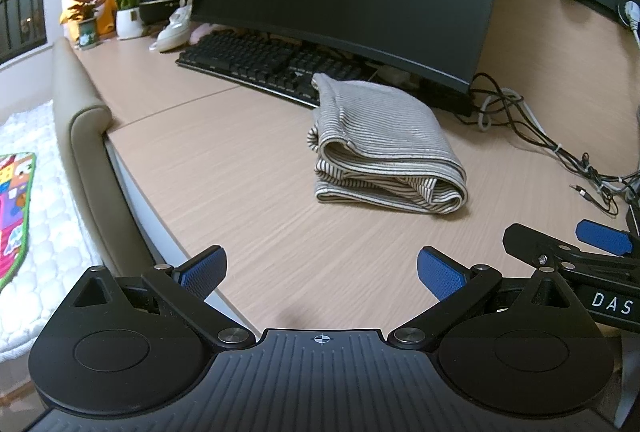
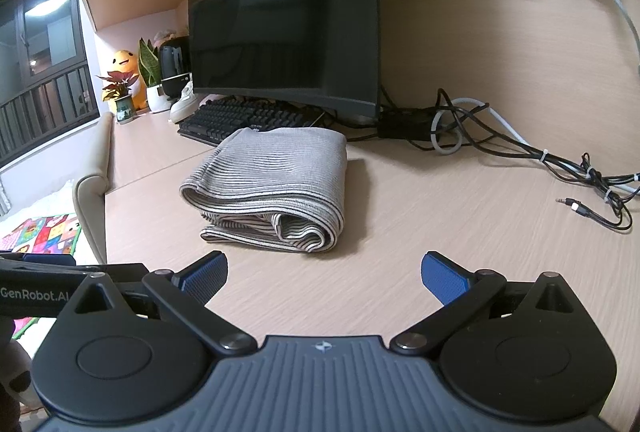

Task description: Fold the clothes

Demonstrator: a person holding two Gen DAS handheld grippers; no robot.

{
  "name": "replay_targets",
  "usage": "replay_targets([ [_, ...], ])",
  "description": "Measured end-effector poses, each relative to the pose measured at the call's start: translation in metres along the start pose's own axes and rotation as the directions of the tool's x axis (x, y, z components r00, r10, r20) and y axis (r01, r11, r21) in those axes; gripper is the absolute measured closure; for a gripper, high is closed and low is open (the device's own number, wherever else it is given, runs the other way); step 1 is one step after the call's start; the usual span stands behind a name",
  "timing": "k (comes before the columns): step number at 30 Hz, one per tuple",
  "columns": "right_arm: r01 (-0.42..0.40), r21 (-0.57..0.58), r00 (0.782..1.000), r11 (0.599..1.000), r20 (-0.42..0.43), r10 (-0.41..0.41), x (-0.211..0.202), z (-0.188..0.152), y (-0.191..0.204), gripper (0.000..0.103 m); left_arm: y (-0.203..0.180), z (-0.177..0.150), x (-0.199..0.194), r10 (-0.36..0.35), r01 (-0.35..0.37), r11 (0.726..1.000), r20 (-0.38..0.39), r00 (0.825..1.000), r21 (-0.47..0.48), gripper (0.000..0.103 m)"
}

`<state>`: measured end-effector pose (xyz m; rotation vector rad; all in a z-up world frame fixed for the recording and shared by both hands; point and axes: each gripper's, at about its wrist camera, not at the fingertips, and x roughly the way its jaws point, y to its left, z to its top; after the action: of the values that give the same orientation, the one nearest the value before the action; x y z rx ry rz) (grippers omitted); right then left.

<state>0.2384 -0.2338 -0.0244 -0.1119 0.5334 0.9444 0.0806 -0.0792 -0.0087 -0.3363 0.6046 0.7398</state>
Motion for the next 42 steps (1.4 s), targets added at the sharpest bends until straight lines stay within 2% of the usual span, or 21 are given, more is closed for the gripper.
replay_targets([
  [27,-0.003,-0.012,1.000,1.000,0.002,0.003,-0.001,-0.002,0.003,0.000,0.004,0.002,0.000,0.000,0.000,1.000,0.003,1.000,-0.009,0.000],
  [42,0.038,-0.038,0.999,0.999,-0.010,-0.038,0.001,0.000,0.008,0.000,0.011,0.005,0.008,-0.053,0.053,0.998,0.007,0.999,-0.030,0.000],
])
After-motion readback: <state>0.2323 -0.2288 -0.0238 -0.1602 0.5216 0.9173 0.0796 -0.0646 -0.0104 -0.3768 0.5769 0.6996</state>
